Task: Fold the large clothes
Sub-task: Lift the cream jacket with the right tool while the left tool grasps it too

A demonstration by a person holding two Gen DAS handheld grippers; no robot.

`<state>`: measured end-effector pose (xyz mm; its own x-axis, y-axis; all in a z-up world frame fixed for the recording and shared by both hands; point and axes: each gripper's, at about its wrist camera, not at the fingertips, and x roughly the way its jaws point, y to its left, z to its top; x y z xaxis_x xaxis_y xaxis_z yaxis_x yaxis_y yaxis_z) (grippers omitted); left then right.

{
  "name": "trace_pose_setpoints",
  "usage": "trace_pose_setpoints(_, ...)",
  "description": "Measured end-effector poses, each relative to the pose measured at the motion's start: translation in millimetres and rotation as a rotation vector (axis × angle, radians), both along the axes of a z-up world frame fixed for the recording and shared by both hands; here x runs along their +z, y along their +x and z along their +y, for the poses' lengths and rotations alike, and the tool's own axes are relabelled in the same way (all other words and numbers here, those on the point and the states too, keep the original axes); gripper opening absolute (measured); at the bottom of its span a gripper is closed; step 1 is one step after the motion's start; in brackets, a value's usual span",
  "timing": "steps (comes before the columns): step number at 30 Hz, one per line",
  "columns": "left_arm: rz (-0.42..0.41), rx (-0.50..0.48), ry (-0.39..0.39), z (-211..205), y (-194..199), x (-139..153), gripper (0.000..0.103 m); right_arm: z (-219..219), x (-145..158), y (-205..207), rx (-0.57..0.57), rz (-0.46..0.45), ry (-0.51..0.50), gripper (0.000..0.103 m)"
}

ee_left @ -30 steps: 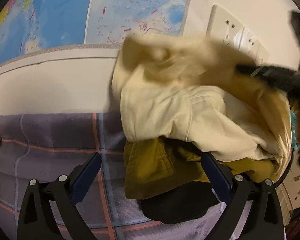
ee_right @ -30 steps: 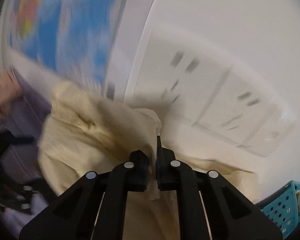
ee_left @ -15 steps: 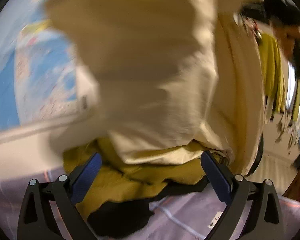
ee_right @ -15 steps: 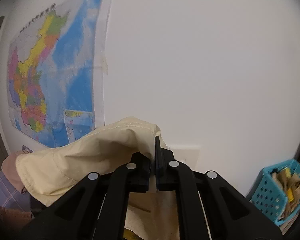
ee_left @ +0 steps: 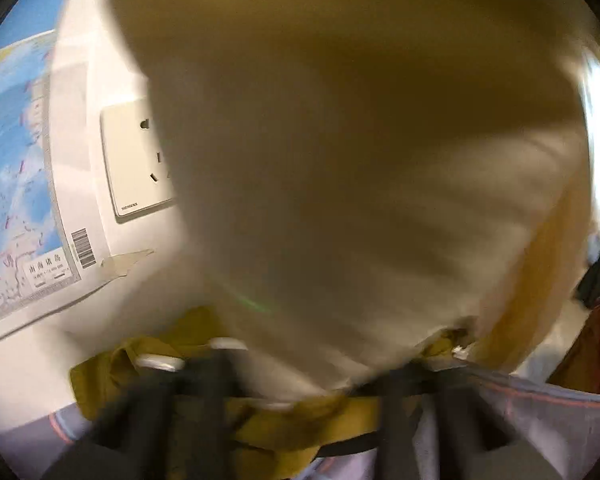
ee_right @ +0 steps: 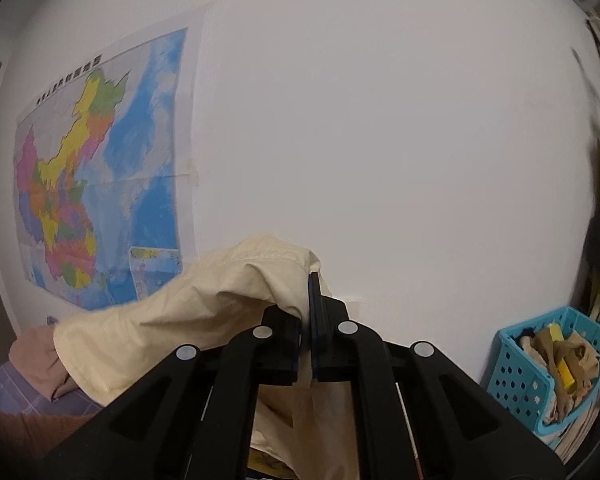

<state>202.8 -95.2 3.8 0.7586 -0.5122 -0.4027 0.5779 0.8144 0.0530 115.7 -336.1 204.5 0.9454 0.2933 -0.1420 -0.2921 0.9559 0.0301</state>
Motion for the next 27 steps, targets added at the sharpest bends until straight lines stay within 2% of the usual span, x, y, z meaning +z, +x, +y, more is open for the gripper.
trace_pose_setpoints(2, 0.011, 0.029, -0.031, 0, 2, 12, 0.003, -11, 6, -10, -0.032, -0.002, 0.013, 0.004)
trace_pose_setpoints(4, 0.017, 0.016, -0.109, 4, -2, 38, 0.002, -21, 19, -27, -0.05, -0.026, 0.018, 0.004)
trace_pose_setpoints(6, -0.04, 0.004, -0.147, 7, -17, 74, 0.002, -27, 35, -48, -0.067, -0.064, 0.017, 0.004)
trace_pose_setpoints(8, -0.098, 0.018, -0.163, 11, -34, 110, 0.002, -33, 67, -84, -0.058, -0.132, 0.035, 0.004)
trace_pose_setpoints(10, -0.193, 0.039, -0.218, 28, -60, 161, 0.002, -33, 94, -119, -0.058, -0.209, 0.035, 0.004)
trace_pose_setpoints(13, -0.284, 0.035, -0.296, 67, -103, 228, 0.002, -32, 131, -171, -0.03, -0.291, 0.041, 0.004)
trace_pose_setpoints(16, -0.385, 0.091, -0.266, 92, -158, 273, 0.002, -29, 149, -207, 0.018, -0.327, 0.065, 0.004)
trace_pose_setpoints(18, -0.428, 0.148, -0.239, 117, -193, 291, 0.002, -21, 150, -226, 0.049, -0.341, 0.062, 0.004)
trace_pose_setpoints(20, -0.463, 0.21, -0.214, 146, -232, 300, 0.002, -14, 147, -239, 0.099, -0.333, 0.072, 0.004)
trace_pose_setpoints(23, -0.509, 0.283, -0.158, 162, -291, 304, 0.002, -2, 135, -256, 0.207, -0.29, 0.112, 0.004)
trace_pose_setpoints(24, -0.511, 0.327, -0.124, 181, -320, 303, 0.002, 2, 131, -260, 0.233, -0.28, 0.117, 0.004)
trace_pose_setpoints(27, -0.483, 0.409, -0.055, 196, -354, 296, 0.002, 24, 116, -275, 0.334, -0.247, 0.112, 0.004)
